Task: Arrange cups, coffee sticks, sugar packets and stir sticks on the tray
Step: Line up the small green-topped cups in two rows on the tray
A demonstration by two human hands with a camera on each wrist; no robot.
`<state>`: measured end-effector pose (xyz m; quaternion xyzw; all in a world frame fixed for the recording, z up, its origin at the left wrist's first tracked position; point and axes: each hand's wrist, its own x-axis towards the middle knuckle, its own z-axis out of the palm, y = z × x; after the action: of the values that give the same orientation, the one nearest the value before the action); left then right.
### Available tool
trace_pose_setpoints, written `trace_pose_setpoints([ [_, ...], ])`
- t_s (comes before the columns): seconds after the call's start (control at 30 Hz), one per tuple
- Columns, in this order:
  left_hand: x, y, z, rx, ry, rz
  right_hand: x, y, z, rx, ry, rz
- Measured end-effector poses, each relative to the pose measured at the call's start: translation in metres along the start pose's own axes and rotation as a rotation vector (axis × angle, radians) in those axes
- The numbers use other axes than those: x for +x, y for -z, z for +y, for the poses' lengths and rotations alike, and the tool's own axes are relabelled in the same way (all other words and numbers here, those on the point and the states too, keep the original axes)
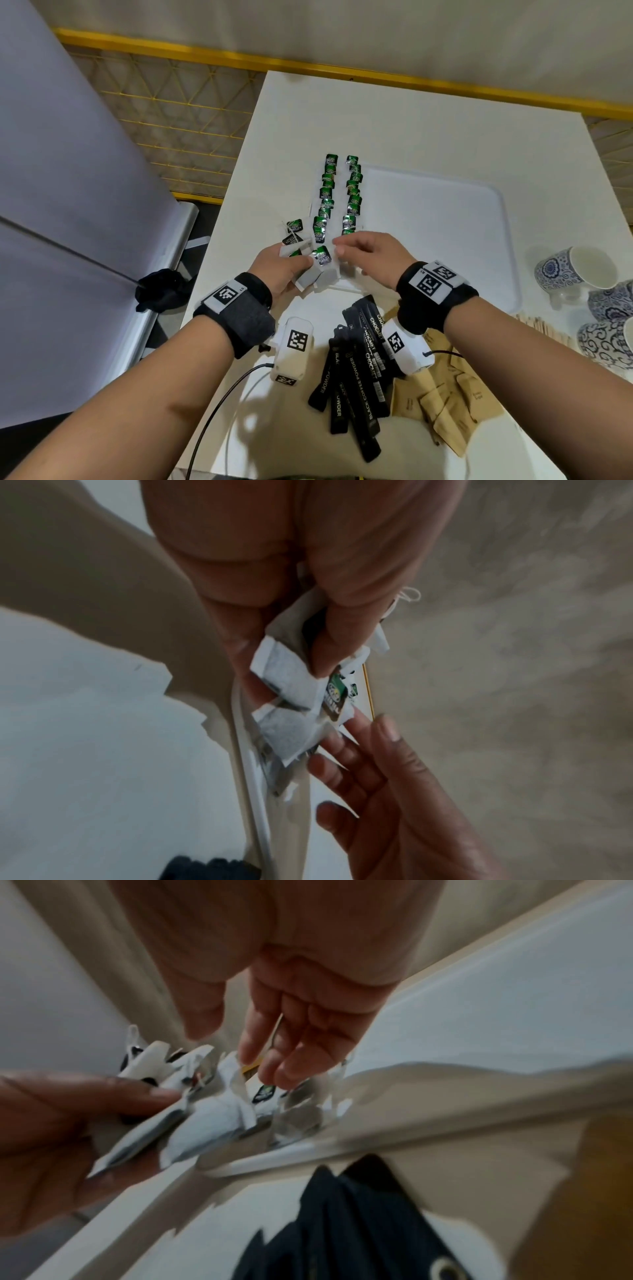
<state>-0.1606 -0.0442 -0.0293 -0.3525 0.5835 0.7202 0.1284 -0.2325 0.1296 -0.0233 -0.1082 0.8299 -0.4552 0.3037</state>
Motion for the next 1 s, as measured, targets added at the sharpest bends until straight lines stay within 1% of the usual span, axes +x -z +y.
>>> trace_pose_setpoints([
  [0.07, -0.001, -0.003, 0.001, 0.004, -0.001, -0.006, -0.004, -0.005, 0.002, 0.016, -0.015, -0.044],
  [0.2, -0.003, -0.003, 0.0, -0.02, -0.026, -0.006, -0.004, -0.011, 0.009, 0.055, -0.085, 0.029],
  [0.27, -0.002, 0.001, -0.002, -0.035, -0.043, 0.022, -0.003, -0.013, 0.012, 0.057, -0.114, 0.052],
  [0.37, -0.001, 0.011, -0.003, -0.064, -0.061, 0.092, 0.001, -0.017, 0.009, 0.052, -0.117, 0.069],
  [0.53, 0.001, 0.026, -0.002, -0.098, -0.09, 0.146, 0.009, -0.028, -0.008, 0.148, -0.14, 0.065],
  [0.6, 0.0, 0.03, -0.001, -0.103, -0.084, 0.15, 0.015, -0.032, -0.012, 0.112, -0.152, 0.078],
  [0.7, 0.001, 0.032, 0.0, -0.118, -0.077, 0.132, 0.024, -0.035, -0.013, -0.023, -0.154, 0.119],
  [0.8, 0.001, 0.031, -0.003, -0.107, -0.077, 0.111, 0.027, -0.037, -0.01, -0.097, -0.163, 0.158],
  [0.9, 0.003, 0.029, -0.005, -0.111, -0.071, 0.109, 0.028, -0.037, -0.007, -0.175, -0.131, 0.185],
  [1.0, 0.006, 0.027, -0.007, -0.115, -0.06, 0.084, 0.023, -0.028, -0.007, -0.19, -0.095, 0.262],
])
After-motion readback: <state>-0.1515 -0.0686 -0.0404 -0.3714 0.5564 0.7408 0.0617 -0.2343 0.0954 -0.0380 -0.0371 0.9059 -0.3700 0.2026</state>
